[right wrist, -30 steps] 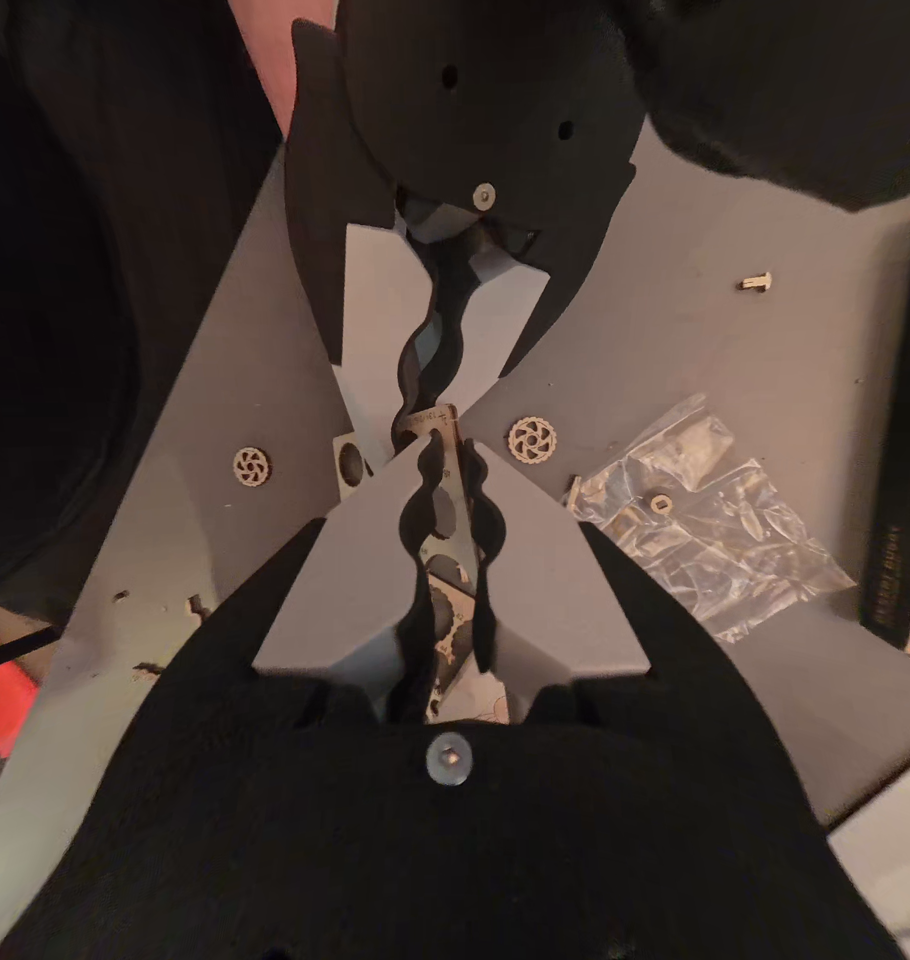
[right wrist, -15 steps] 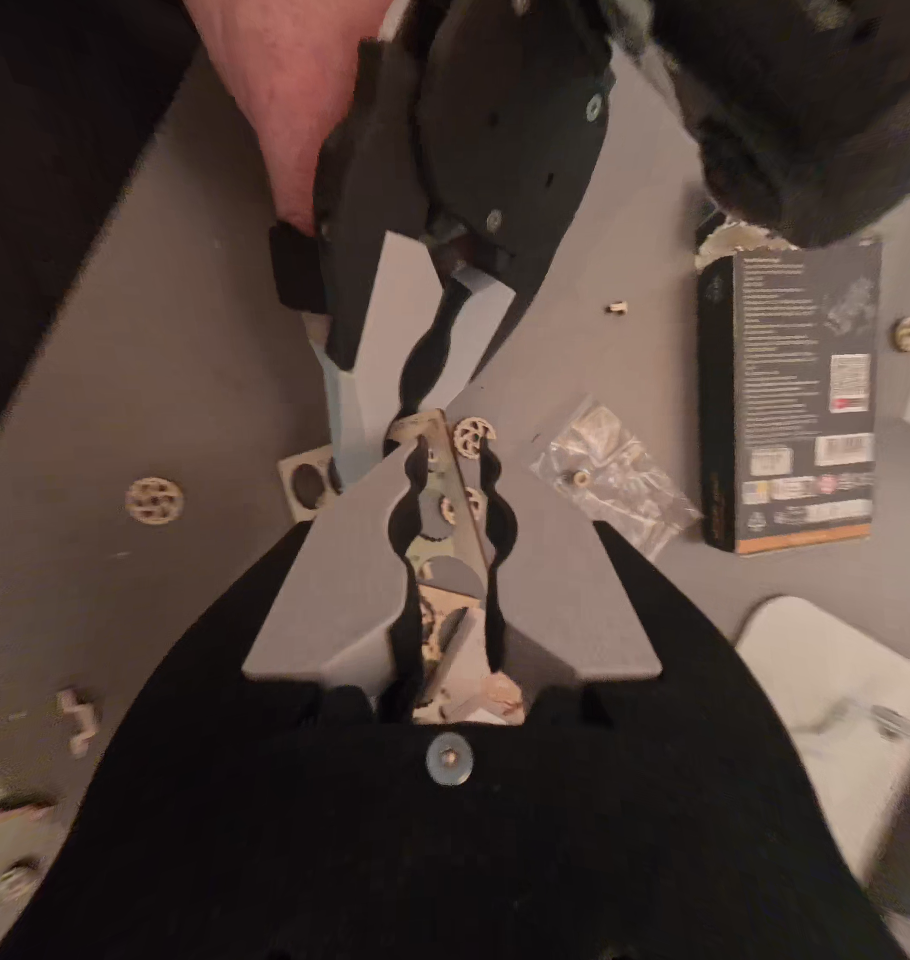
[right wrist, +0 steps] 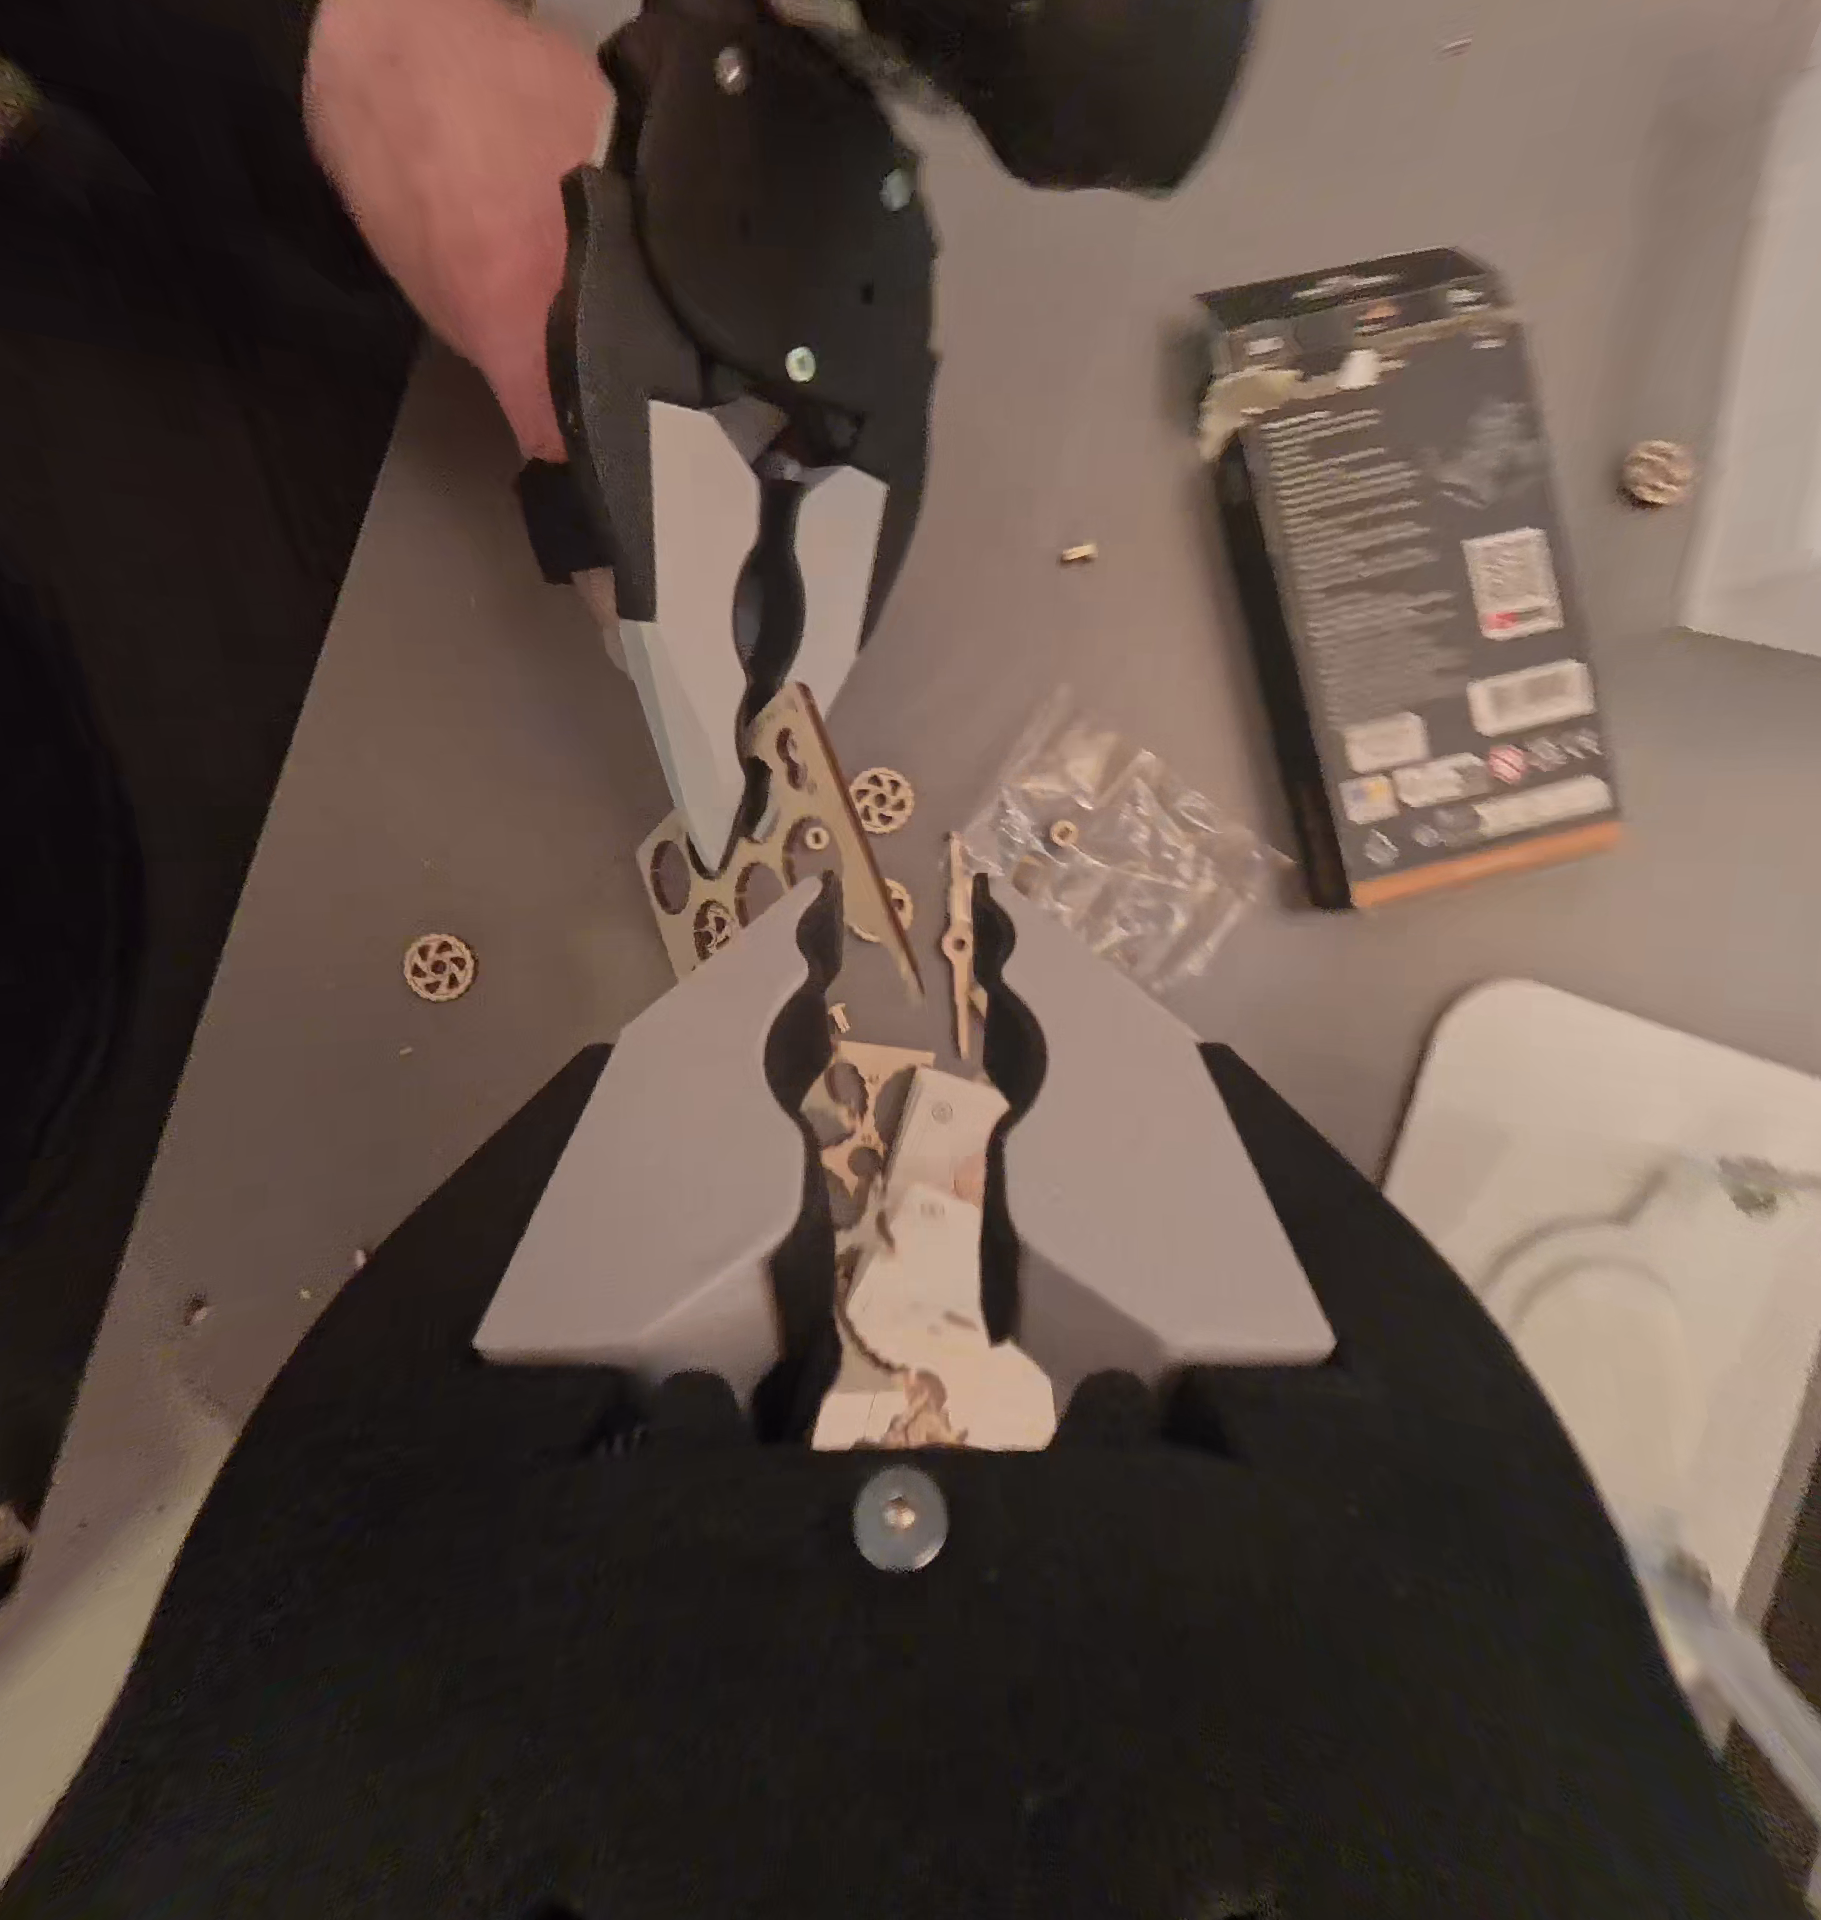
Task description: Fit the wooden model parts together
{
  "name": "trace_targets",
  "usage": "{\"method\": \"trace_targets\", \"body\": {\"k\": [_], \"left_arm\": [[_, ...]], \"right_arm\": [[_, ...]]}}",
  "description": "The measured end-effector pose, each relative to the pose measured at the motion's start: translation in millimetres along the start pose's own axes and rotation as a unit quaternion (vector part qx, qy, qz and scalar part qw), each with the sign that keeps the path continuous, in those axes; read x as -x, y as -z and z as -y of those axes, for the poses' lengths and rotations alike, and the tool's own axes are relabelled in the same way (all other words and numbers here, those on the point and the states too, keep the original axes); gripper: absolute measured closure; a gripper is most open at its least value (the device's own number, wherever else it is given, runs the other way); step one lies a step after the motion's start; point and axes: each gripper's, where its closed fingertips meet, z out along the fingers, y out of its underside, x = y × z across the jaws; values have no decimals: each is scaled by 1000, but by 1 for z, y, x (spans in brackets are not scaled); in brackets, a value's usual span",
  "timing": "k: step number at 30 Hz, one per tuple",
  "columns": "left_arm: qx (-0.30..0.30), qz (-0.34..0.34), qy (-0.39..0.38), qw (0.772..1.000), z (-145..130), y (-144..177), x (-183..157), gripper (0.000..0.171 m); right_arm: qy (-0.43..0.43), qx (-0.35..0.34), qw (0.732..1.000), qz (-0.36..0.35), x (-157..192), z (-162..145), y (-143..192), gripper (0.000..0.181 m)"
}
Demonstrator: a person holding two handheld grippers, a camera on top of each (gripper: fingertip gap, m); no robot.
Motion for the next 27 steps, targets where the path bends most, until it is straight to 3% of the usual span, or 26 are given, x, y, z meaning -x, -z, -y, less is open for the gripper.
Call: {"method": "trace_targets", "body": {"k": [7, 10, 13, 15, 16, 18, 23, 27], "left_arm": [[-69, -60, 33, 995, 24, 13, -19, 171], [-96, -88, 32, 991, 37, 15, -34, 171], [-111, -109, 28, 988, 45, 14, -48, 171], [-119, -119, 25, 985, 49, 13, -56, 171], [-120, -122, 24, 985, 50, 11, -59, 171], [-121, -121, 19, 985, 50, 10, -60, 171], [-139, -135, 8, 981, 58, 9, -70, 169], [-159, -136, -6, 978, 75, 4, -76, 144]], "right_arm": [[-111, -64, 985, -117, -10, -26, 85, 143], [-165, -67, 973, -147, -3, -56, 99, 141], [-235, -111, 952, -159, 0, -73, 107, 141], [-259, -121, 949, -134, 9, -80, 103, 144], [-263, -125, 950, -115, 14, -81, 101, 157], [-275, -152, 945, -90, 19, -79, 102, 165], [-287, -267, 920, -5, 39, -61, 132, 179], [-267, -294, 917, -19, 51, -59, 156, 180]]}}
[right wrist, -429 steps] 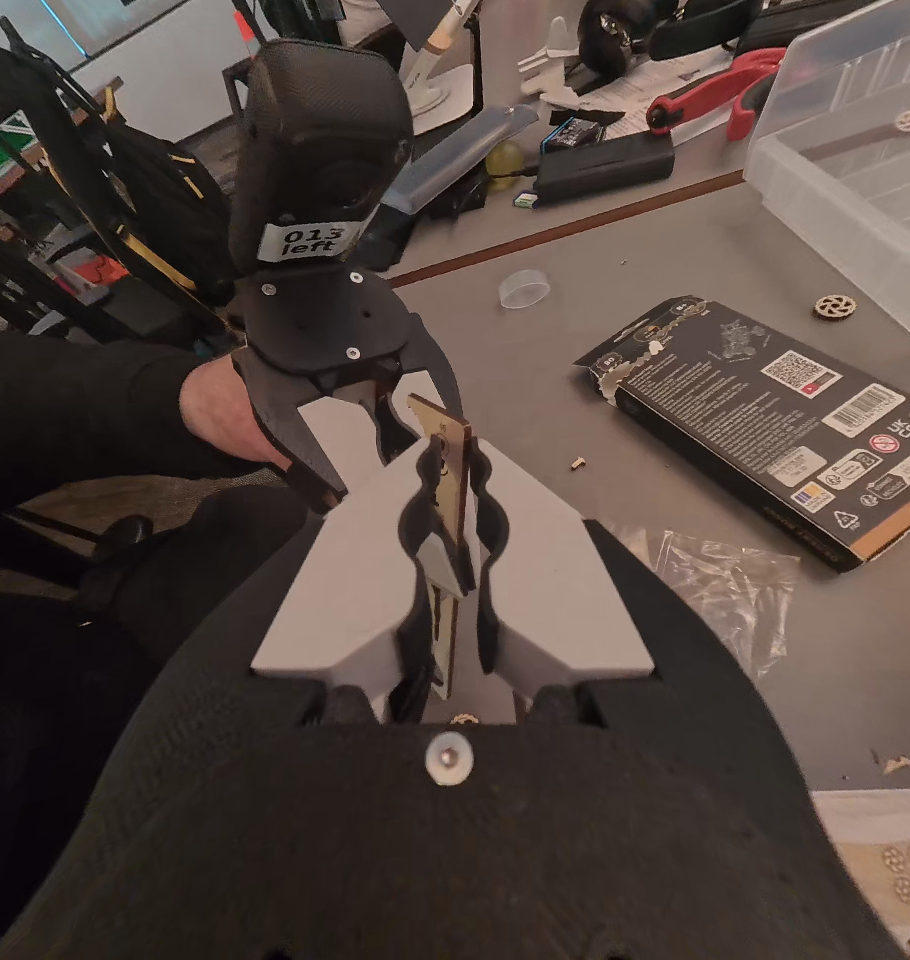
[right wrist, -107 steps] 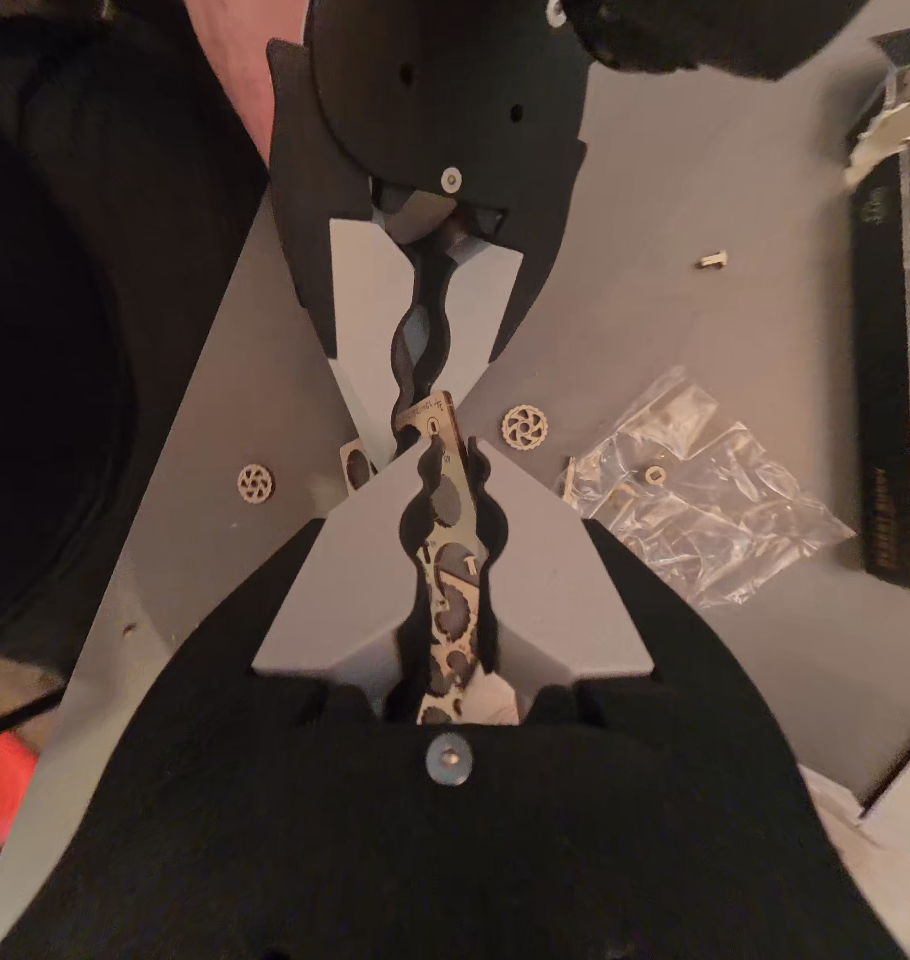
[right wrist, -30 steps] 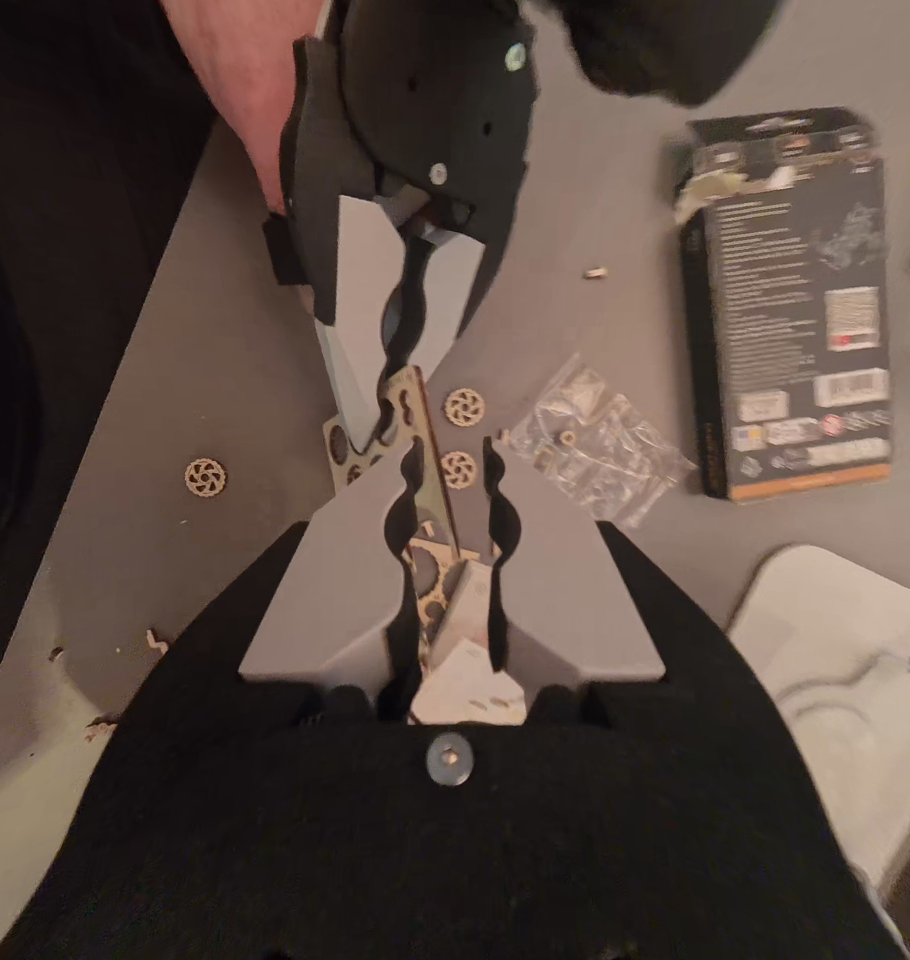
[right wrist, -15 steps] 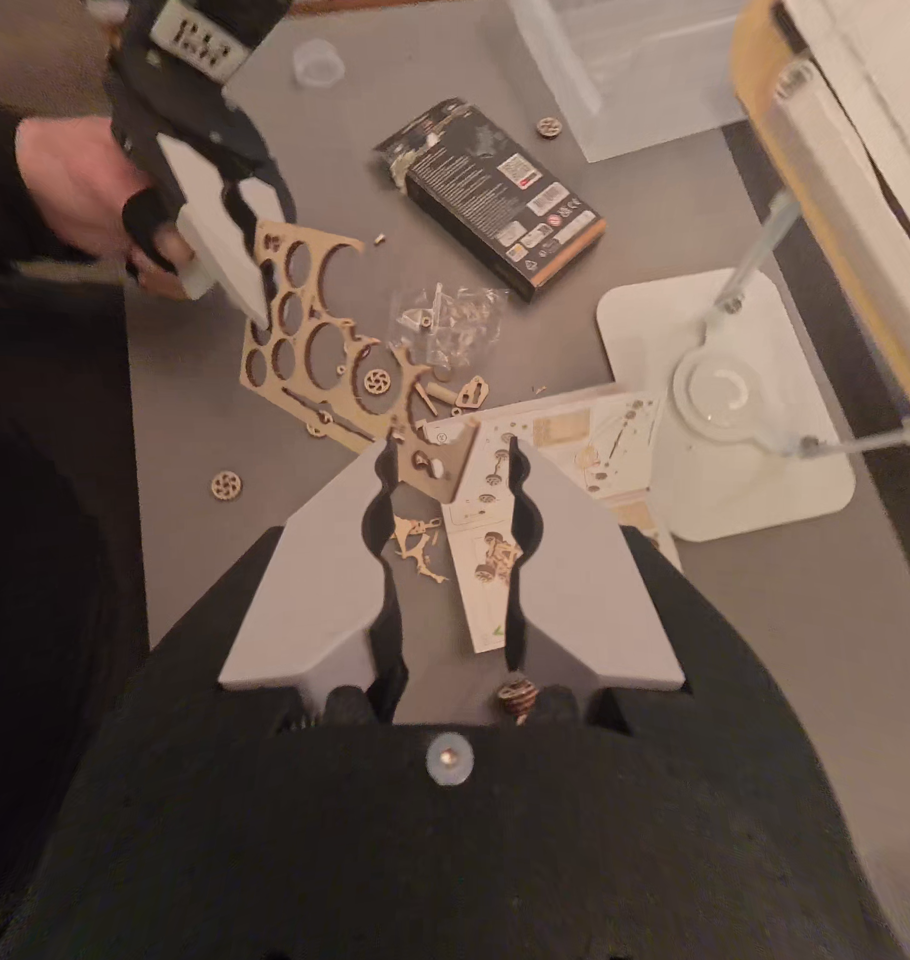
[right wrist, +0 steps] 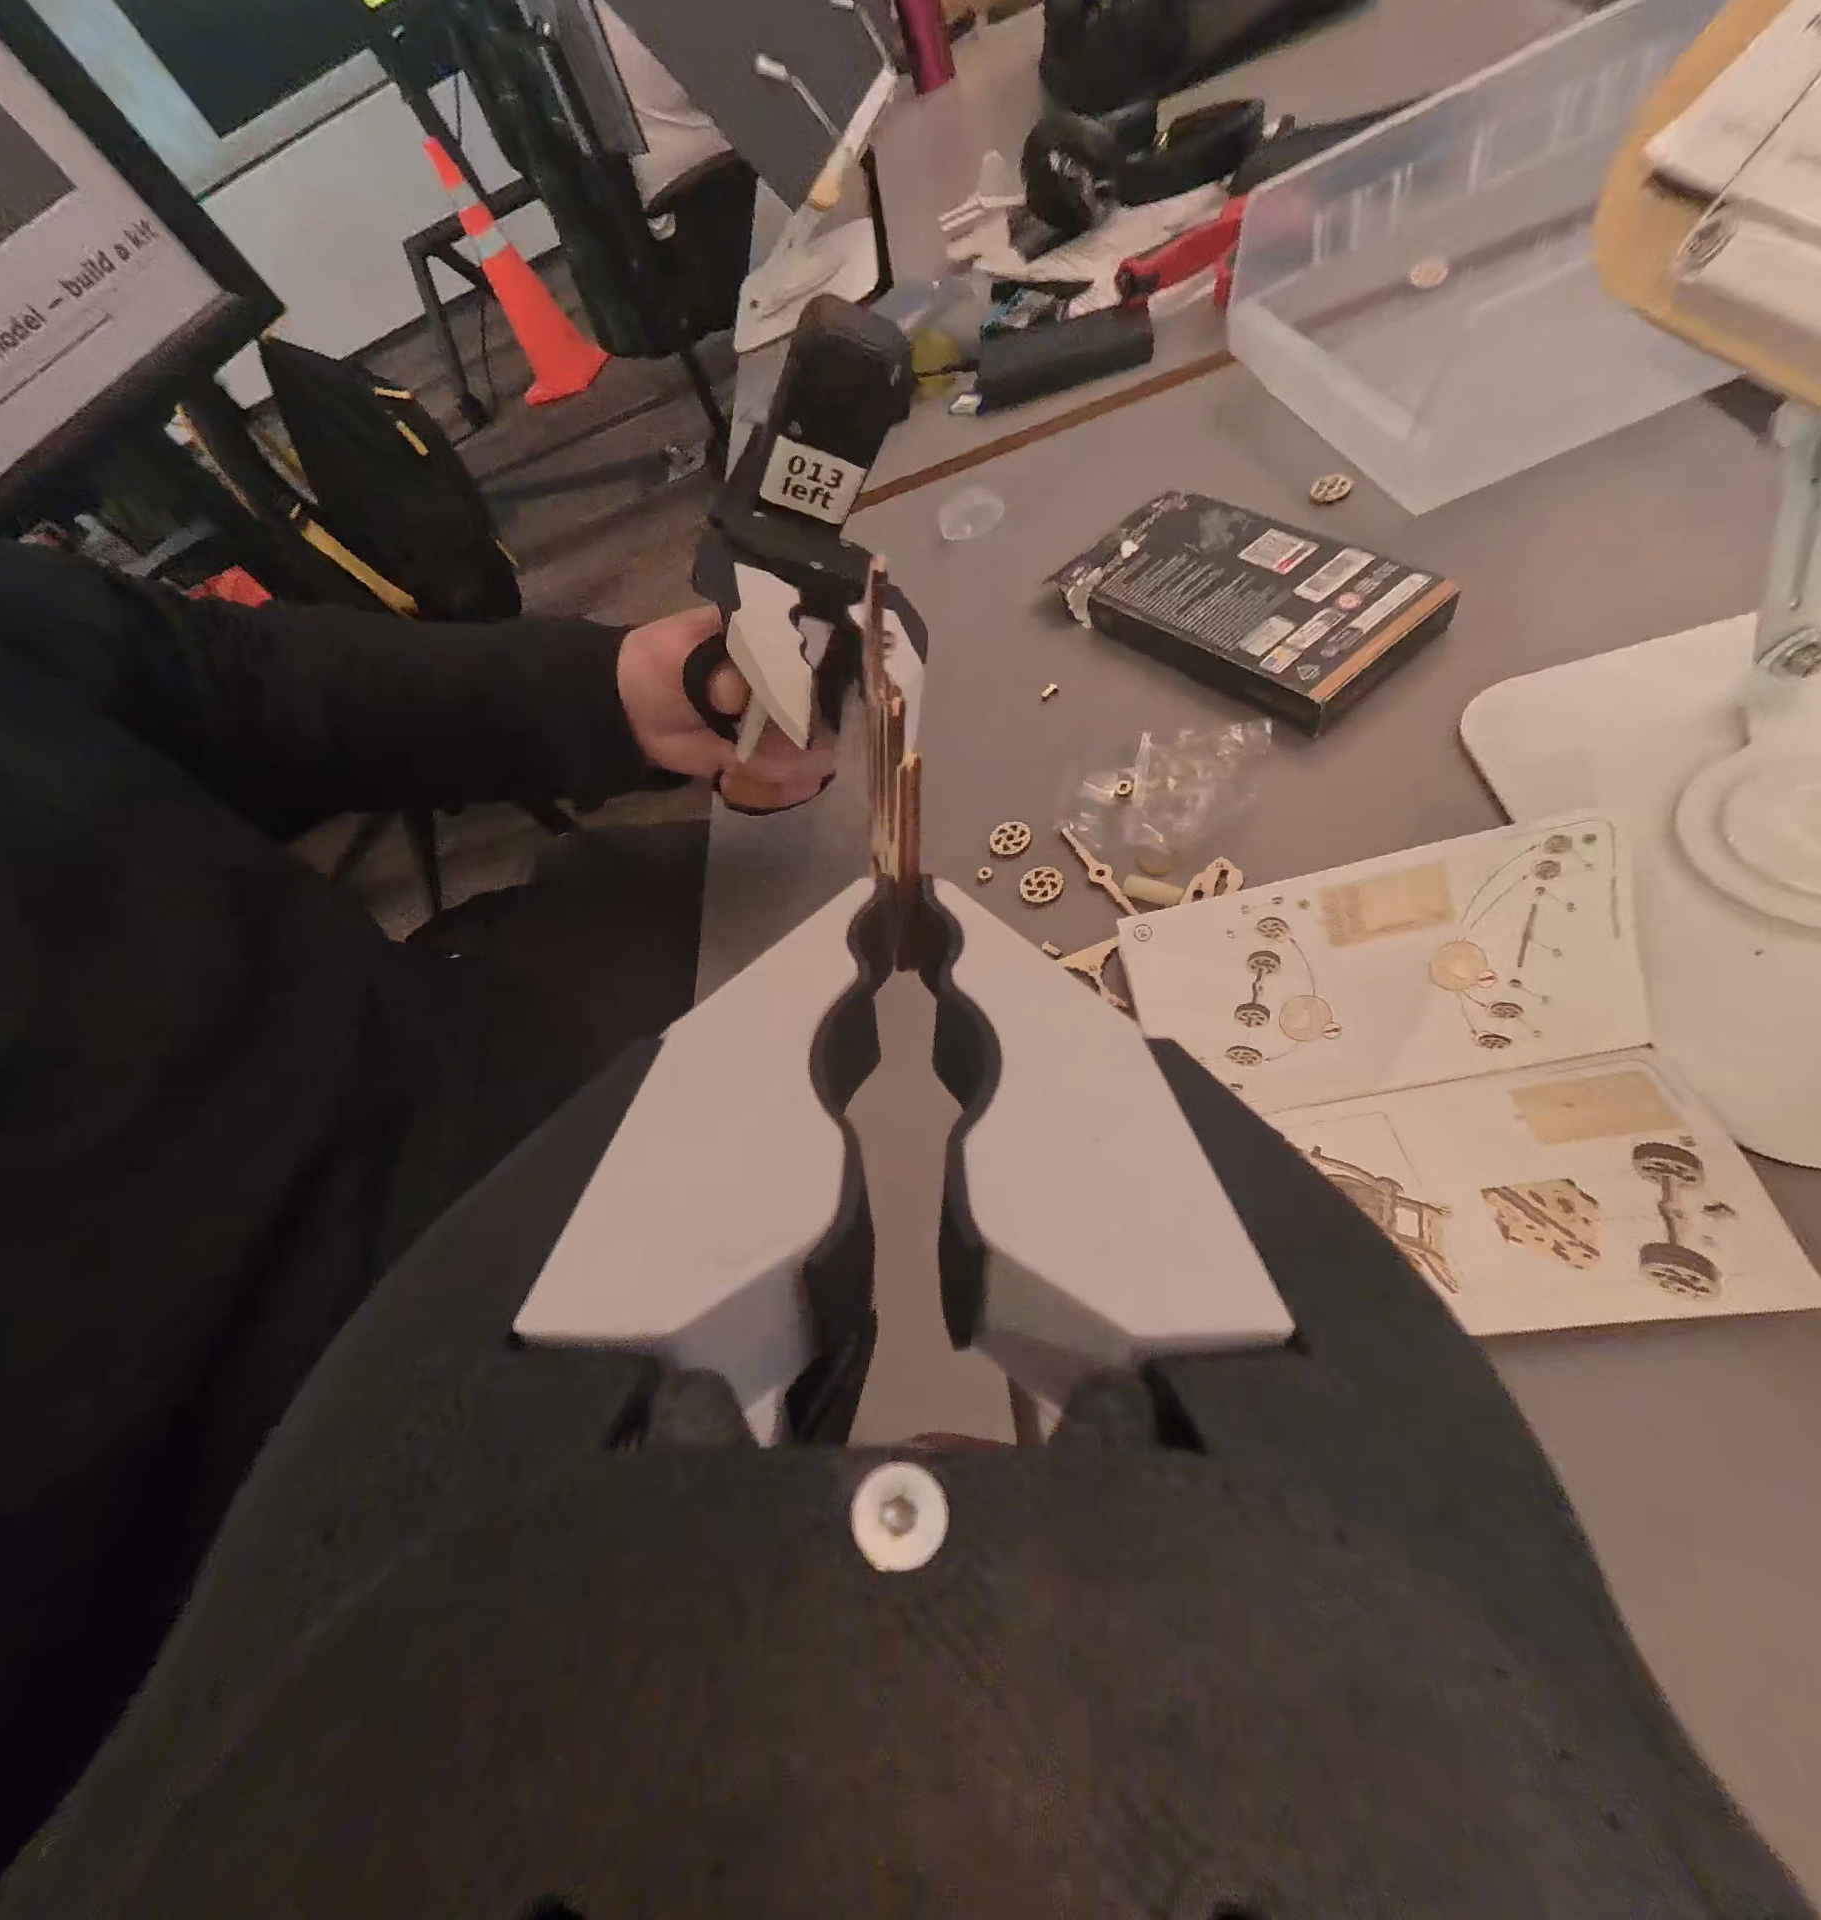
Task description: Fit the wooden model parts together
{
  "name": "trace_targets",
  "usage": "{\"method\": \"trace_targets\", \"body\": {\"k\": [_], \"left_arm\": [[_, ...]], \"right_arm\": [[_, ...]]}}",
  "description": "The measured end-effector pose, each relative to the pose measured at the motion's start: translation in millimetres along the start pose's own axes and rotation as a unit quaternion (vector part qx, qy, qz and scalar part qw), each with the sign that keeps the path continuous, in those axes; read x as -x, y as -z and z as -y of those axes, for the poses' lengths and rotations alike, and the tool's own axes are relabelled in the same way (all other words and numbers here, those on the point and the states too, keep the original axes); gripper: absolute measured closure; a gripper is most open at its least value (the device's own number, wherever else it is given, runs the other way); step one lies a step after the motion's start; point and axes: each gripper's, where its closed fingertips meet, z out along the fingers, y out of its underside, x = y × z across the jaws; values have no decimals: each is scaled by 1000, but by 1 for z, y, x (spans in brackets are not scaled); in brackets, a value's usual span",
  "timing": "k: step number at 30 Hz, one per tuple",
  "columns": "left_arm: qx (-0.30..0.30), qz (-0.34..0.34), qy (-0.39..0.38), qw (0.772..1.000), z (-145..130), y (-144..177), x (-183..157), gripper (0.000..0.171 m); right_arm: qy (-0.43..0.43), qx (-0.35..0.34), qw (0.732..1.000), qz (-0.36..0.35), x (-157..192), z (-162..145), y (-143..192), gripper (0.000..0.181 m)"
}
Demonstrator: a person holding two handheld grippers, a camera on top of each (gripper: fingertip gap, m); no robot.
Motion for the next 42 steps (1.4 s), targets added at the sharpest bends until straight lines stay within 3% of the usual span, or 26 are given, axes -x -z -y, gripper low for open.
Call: {"method": "trace_targets", "body": {"k": [3, 7, 11, 13, 16, 19, 21, 23, 25, 26, 27, 28, 30, 34, 38, 42], "left_arm": [[-7, 15, -27, 999, 10, -2, -1, 139], [15, 64, -67, 996, 12, 8, 4, 136], [15, 100, -90, 991, 16, 29, 7, 136], [7, 117, -91, 989, 19, 39, 11, 136], [-5, 148, -86, 985, 21, 52, 18, 137], [-10, 183, -85, 979, 20, 61, 24, 137], [-10, 206, -83, 975, 17, 66, 28, 136], [-9, 226, -79, 971, 15, 71, 32, 136], [-7, 240, -76, 968, 13, 76, 34, 135], [-2, 250, -75, 965, 12, 78, 36, 133], [2, 257, -75, 963, 11, 80, 37, 132], [3, 261, -74, 962, 11, 81, 38, 131], [8, 272, -73, 959, 11, 84, 41, 130], [49, 294, -88, 951, 3, 86, 49, 130], [102, 313, -112, 938, -10, 85, 55, 128], [174, 356, -133, 908, -31, 88, 70, 126]], "right_arm": [[31, -25, 998, -54, 0, 13, 36, 181], [65, -69, 972, -214, -32, 31, 139, 181], [112, -35, 881, -458, -95, 20, 284, 181], [117, -2, 835, -538, -129, 2, 344, 181], [145, 67, 781, -604, -177, -31, 401, 181], [193, 129, 723, -650, -225, -63, 434, 181], [198, 175, 707, -656, -258, -97, 444, 181], [153, 216, 735, -624, -284, -144, 435, 177], [96, 247, 750, -606, -296, -182, 430, 136], [68, 258, 756, -598, -296, -196, 427, 123], [52, 268, 753, -599, -293, -205, 428, 123], [58, 266, 739, -616, -288, -203, 433, 119], [88, 238, 731, -633, -273, -191, 435, 134], [98, 216, 713, -660, -239, -174, 443, 121], [115, 179, 725, -655, -195, -151, 419, 120], [156, 133, 756, -621, -148, -121, 356, 131]]}}
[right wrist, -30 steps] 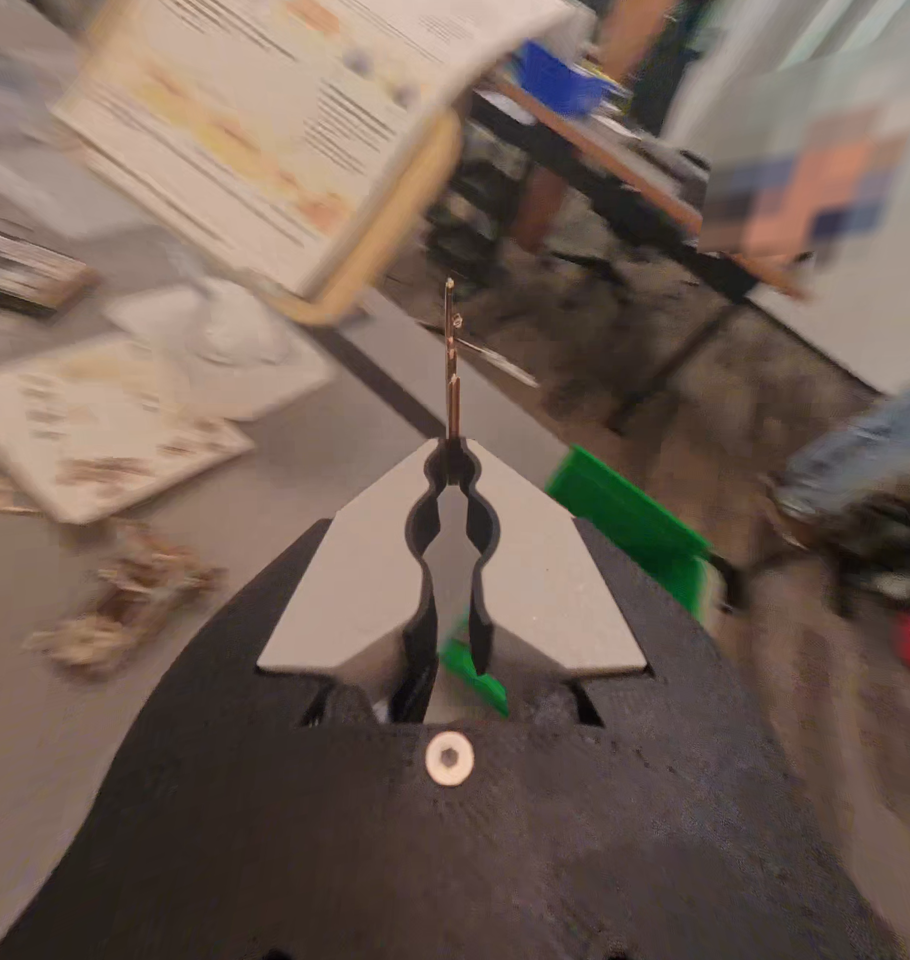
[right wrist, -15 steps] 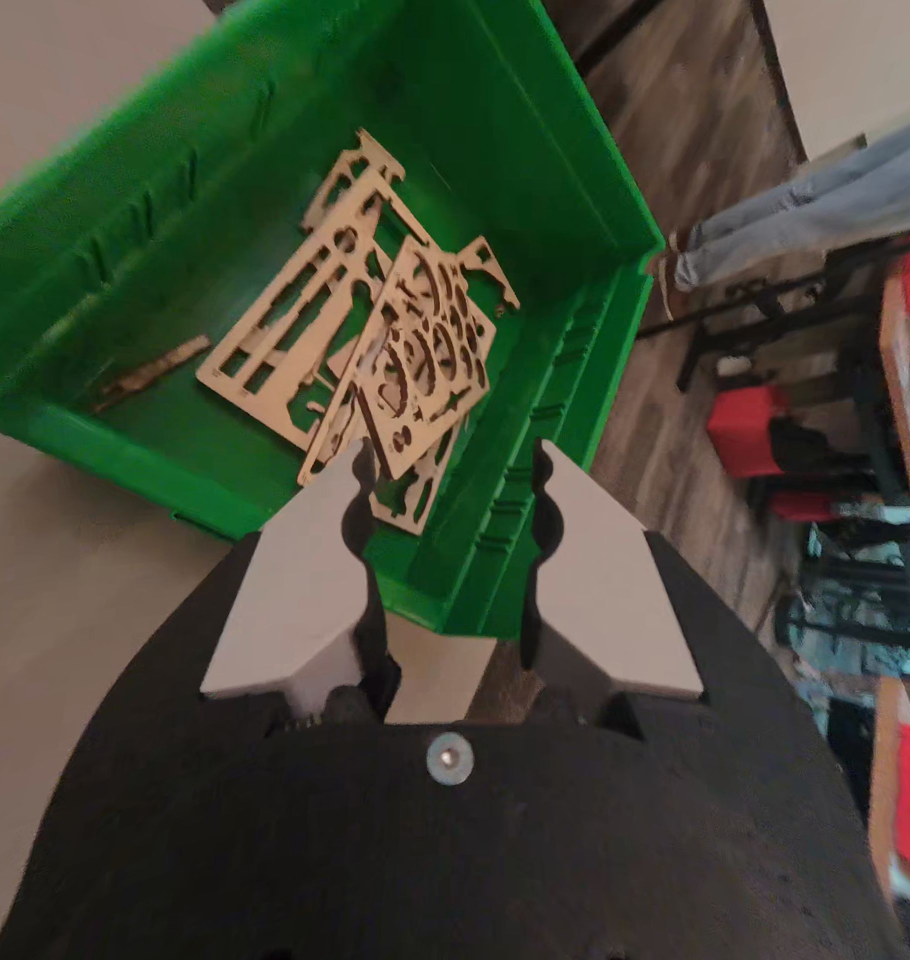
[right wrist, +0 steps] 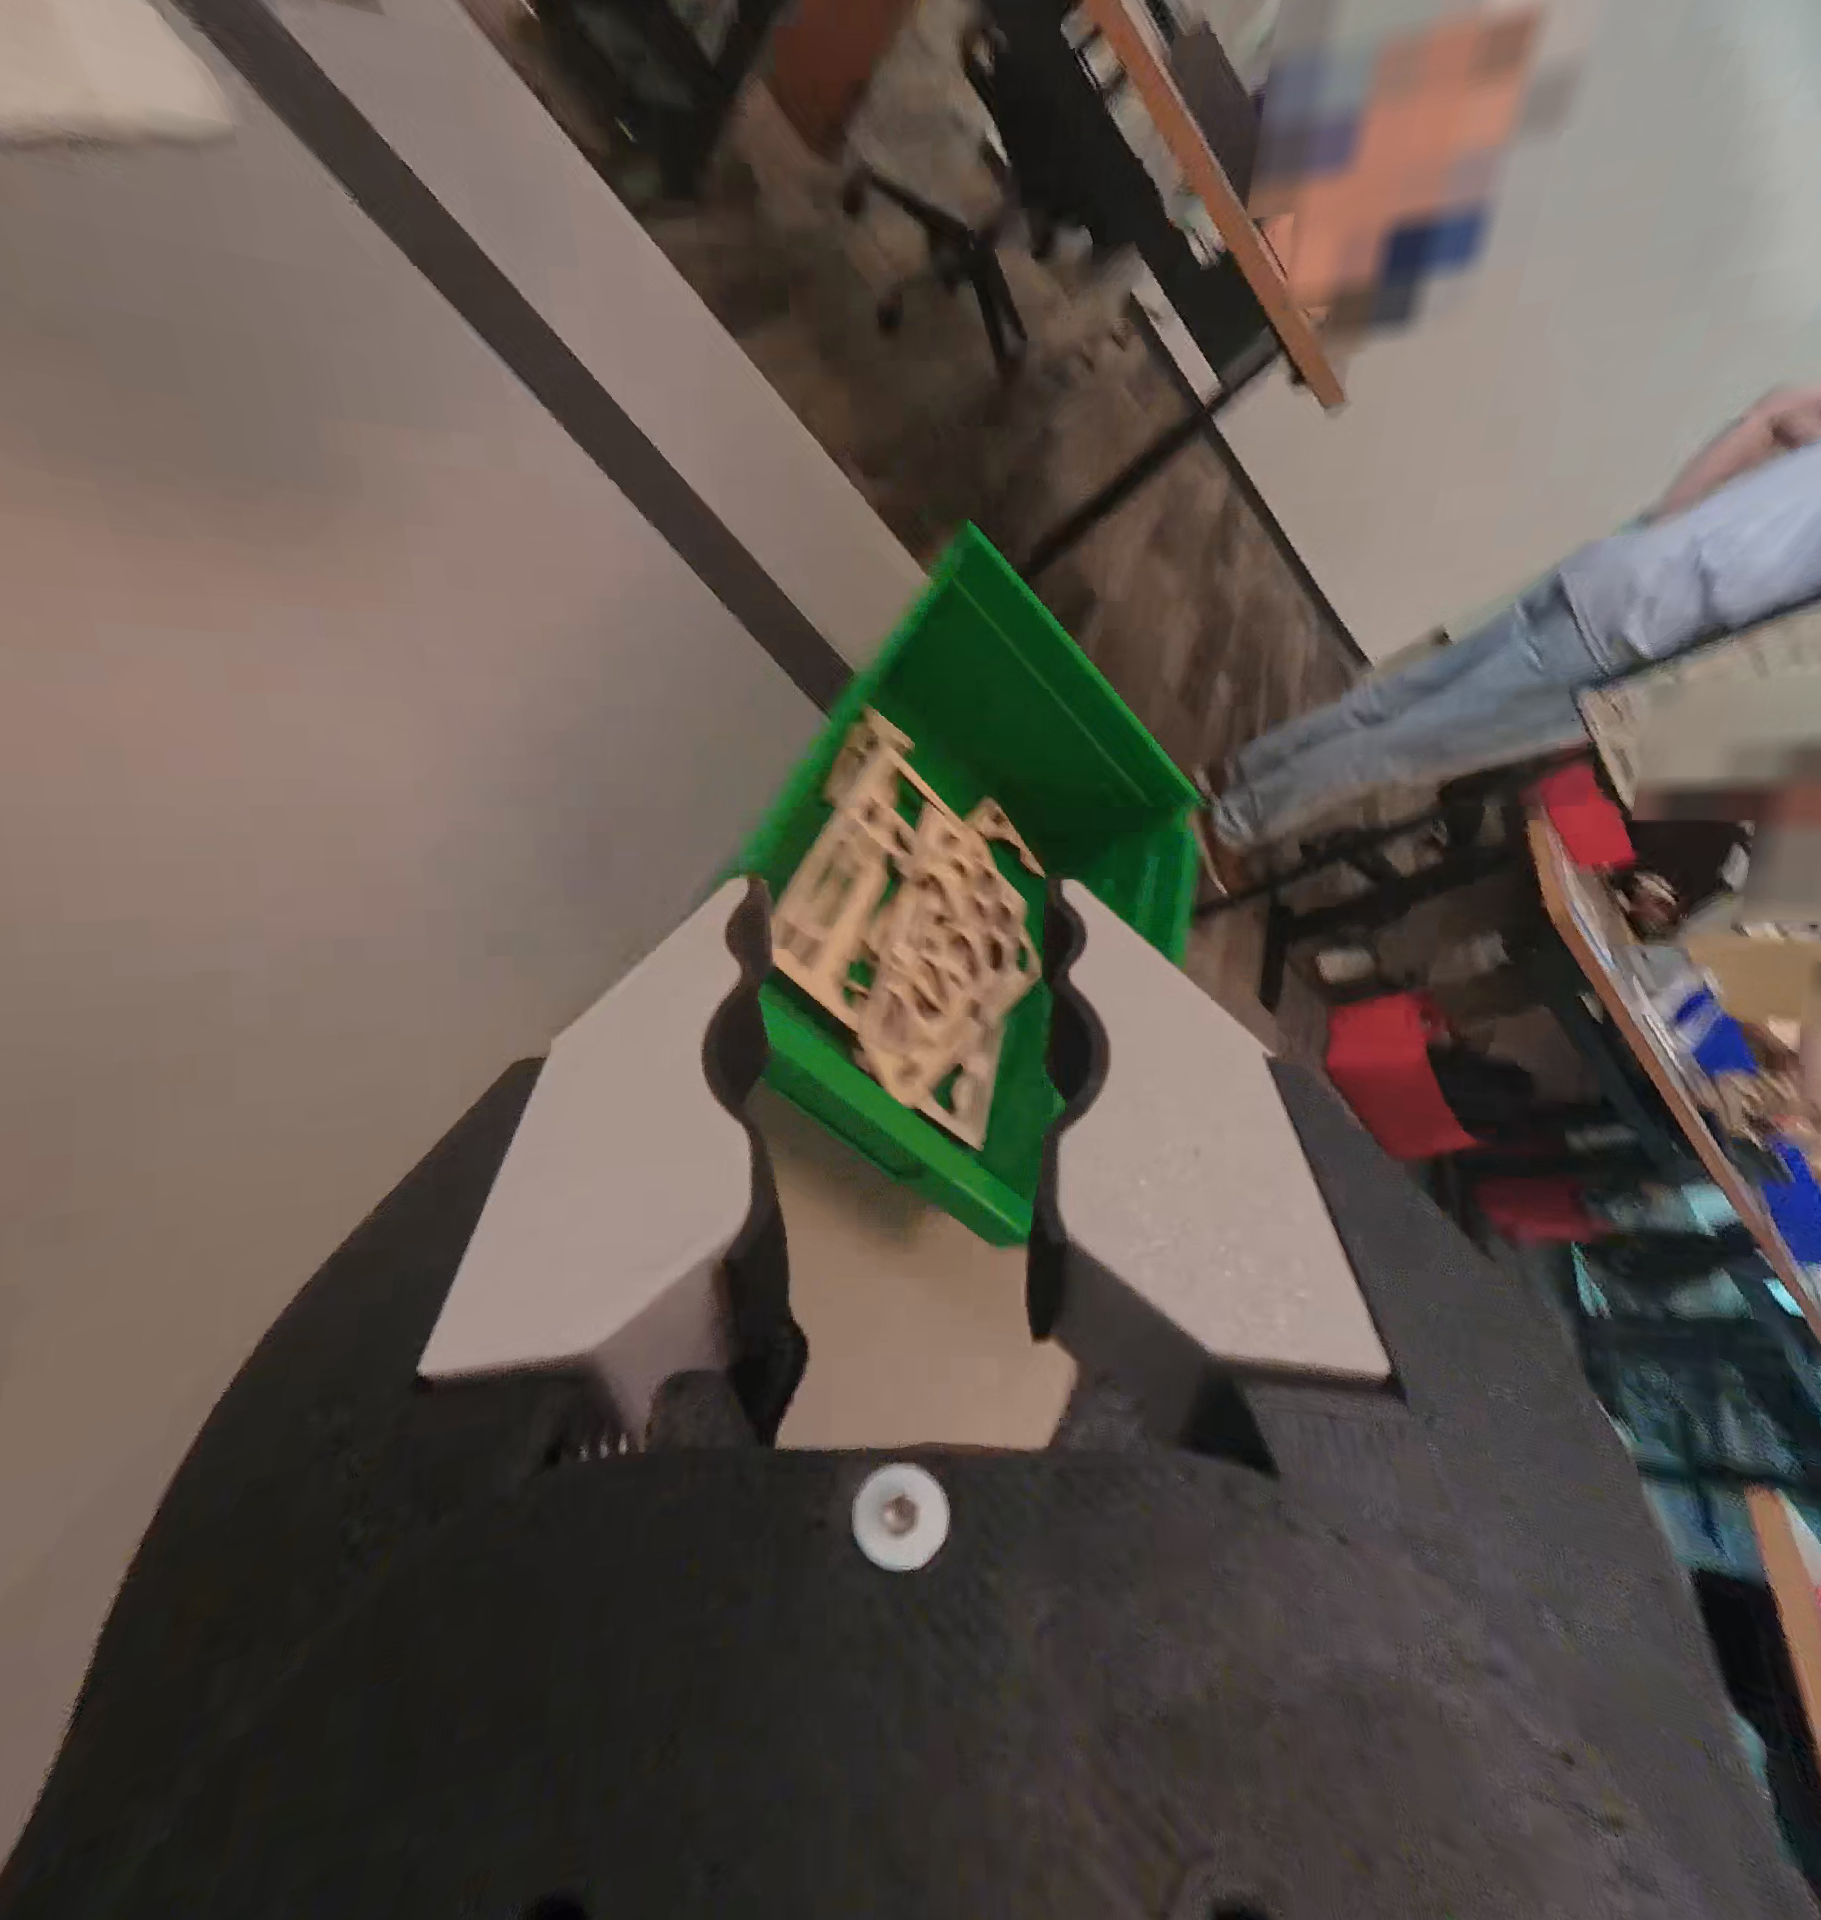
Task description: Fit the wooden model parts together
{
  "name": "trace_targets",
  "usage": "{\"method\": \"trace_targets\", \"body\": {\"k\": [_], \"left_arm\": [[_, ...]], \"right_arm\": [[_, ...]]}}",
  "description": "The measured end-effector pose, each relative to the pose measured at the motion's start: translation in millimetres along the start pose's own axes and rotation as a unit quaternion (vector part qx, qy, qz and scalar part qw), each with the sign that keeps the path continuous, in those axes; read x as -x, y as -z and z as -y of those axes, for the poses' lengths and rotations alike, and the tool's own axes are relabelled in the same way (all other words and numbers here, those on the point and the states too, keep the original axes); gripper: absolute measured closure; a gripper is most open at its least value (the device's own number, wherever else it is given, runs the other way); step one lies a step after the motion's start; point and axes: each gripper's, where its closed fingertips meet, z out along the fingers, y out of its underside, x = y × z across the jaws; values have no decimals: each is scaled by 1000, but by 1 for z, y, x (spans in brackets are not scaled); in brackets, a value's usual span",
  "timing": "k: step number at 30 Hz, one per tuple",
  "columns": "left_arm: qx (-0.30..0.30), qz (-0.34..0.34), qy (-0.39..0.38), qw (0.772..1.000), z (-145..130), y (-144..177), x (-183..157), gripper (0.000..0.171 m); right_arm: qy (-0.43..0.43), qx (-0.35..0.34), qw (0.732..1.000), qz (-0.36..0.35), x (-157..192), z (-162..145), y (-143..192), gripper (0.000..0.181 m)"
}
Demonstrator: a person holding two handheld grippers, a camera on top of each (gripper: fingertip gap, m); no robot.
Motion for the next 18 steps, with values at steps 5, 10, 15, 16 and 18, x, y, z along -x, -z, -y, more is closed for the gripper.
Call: {"method": "trace_targets", "body": {"k": [5, 10, 15, 16, 18], "left_arm": [[79, 25, -66, 994, -22, -22, 1, 126], [81, 23, -92, 992, -11, -37, 4, 132], [131, 8, -181, 975, 0, -70, -11, 144], [140, 9, -197, 970, 1, -78, -13, 143], [159, 4, -223, 962, -2, -93, -16, 143]], "right_arm": [[5, -77, 993, 87, 96, 66, 28, 138], [11, -112, 978, 177, 180, 104, 44, 137], [3, -120, 965, 235, 228, 112, 50, 138], [-3, -123, 962, 245, 233, 114, 52, 138], [-12, -127, 958, 257, 241, 115, 53, 139]]}}
